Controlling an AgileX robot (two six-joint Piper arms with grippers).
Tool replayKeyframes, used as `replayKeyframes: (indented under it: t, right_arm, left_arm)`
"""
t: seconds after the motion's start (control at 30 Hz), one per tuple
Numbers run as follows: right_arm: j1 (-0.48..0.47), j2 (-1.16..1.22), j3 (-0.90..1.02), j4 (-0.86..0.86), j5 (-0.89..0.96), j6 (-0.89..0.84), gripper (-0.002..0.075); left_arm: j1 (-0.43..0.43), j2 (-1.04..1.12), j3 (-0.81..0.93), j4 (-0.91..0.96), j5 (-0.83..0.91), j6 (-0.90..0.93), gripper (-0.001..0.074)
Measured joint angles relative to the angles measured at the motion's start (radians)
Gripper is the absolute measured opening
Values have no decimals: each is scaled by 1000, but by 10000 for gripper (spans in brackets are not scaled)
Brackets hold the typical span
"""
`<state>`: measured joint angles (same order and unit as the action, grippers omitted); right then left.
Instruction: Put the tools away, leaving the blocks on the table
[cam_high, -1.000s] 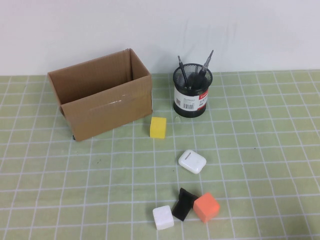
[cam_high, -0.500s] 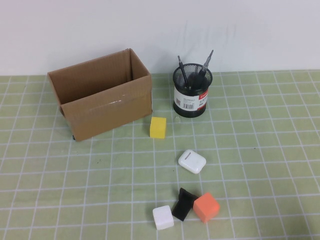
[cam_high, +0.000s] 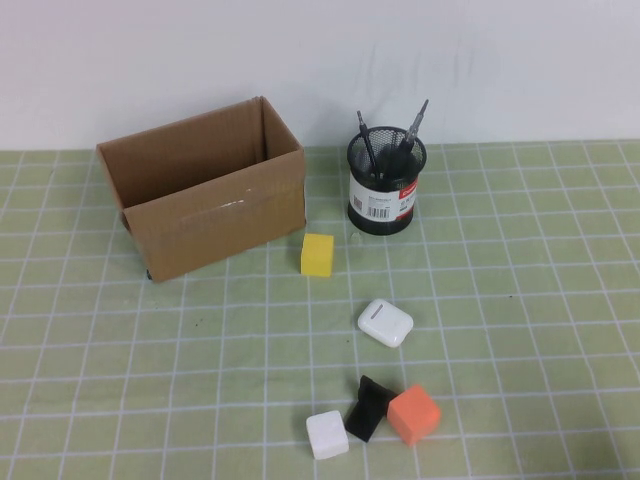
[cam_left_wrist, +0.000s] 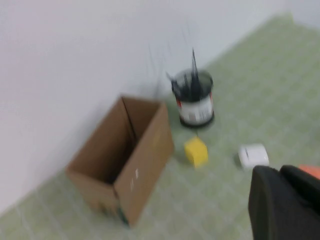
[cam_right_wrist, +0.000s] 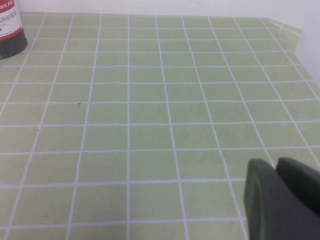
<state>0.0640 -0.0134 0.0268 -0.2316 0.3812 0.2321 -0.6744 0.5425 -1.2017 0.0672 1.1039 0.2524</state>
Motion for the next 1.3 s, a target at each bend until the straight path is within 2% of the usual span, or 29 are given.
replayKeyframes:
  t: [0.1, 0.2, 0.43, 0.57, 0.67, 0.87, 1.07, 1.3]
  right_arm:
    - [0, 0, 0, 0, 0, 0, -7]
    - [0, 0, 0, 0, 0, 0, -7]
    - [0, 0, 0, 0, 0, 0, -7]
    - [0, 0, 0, 0, 0, 0, -7]
    - [0, 0, 0, 0, 0, 0, -7]
    - [0, 0, 0, 0, 0, 0, -7]
    - [0, 0, 0, 0, 0, 0, -7]
    - [0, 0, 0, 0, 0, 0, -7]
  left_arm:
    - [5, -97, 177, 2, -217, -2, -3]
    - [53, -208, 393, -6, -417, -2, -3]
    - [261, -515, 860, -8, -843, -9, -3]
    - [373, -552, 1046, -12, -1031, -56, -3]
    - [428, -552, 1103, -16, -1044, -126, -3]
    - [441, -552, 1207, -16, -1031, -268, -3]
    - [441, -552, 1229, -4, -752, -417, -3]
    - [484, -555, 1229, 52, -751, -443, -3]
